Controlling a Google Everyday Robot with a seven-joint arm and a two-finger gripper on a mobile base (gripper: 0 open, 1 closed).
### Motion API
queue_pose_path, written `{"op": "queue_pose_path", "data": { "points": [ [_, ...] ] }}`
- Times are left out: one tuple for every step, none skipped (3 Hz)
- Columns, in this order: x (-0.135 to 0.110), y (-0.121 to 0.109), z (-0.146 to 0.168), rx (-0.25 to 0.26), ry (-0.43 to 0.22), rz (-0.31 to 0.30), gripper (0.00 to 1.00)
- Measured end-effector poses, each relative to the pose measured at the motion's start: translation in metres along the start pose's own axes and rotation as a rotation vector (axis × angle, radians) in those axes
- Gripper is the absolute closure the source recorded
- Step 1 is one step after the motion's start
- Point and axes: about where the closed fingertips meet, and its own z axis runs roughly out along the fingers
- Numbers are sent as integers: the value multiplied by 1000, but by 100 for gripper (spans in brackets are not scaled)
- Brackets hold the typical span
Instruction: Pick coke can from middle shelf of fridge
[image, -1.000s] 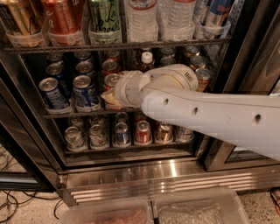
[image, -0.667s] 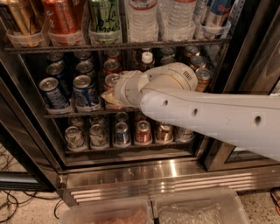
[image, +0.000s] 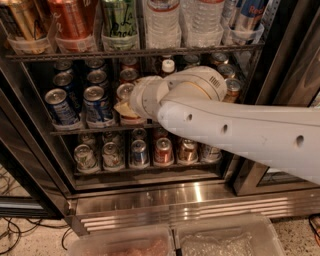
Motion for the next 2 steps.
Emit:
{"op": "queue_pose_path", "data": {
  "points": [
    [-22,-4,-22,37,-28,-10,100],
    [-25,-7,-30,54,-31,-17,100]
  ]
}}
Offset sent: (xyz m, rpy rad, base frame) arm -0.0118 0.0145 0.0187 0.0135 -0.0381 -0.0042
